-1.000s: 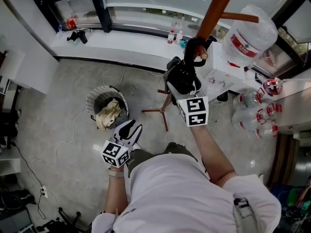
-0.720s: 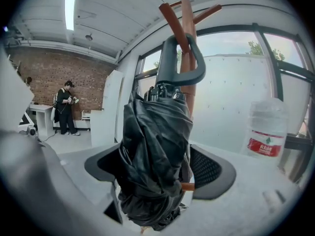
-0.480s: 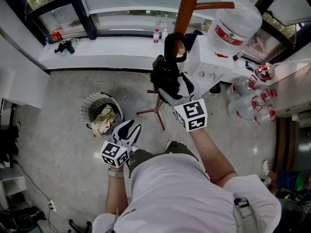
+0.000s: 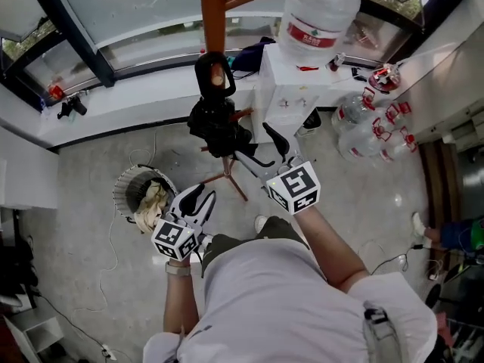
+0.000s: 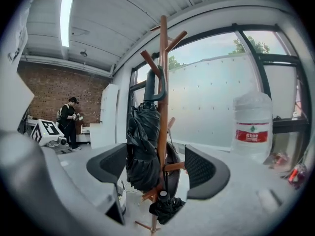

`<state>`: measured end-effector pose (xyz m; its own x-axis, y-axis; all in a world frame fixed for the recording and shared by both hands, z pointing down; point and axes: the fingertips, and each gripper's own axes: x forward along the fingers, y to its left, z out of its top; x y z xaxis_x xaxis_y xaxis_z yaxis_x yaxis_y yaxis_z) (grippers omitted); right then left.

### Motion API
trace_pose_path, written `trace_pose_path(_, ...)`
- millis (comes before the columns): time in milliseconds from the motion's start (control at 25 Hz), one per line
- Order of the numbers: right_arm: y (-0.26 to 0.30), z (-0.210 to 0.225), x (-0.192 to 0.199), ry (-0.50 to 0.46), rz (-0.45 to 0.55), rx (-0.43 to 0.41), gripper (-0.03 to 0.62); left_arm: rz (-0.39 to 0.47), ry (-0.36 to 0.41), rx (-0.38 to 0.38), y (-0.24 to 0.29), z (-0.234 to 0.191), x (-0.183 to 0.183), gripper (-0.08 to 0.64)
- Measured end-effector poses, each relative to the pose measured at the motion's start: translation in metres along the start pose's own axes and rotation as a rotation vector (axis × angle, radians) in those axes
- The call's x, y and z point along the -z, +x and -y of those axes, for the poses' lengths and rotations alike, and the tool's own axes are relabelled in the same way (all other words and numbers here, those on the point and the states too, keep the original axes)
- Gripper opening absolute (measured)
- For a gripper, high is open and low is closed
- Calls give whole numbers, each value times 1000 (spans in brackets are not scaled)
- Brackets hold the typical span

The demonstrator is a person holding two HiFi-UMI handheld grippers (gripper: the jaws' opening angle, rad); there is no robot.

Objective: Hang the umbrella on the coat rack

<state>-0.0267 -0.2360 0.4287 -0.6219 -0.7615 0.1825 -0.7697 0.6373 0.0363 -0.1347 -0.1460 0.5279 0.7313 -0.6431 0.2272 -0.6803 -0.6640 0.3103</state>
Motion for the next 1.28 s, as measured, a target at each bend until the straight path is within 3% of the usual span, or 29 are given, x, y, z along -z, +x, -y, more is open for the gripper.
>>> trace_pose_path(600,-76,13,36,80,1,114,202,18,82,212,62,36,-44,110)
trace_pose_path(840,-98,12,49,108,-4,156,181,10,118,280,78,53,-59,110)
trace_pose_path(1280,-119,2,70,159,-12,196,176,-24,145,342,86,64,-54,109)
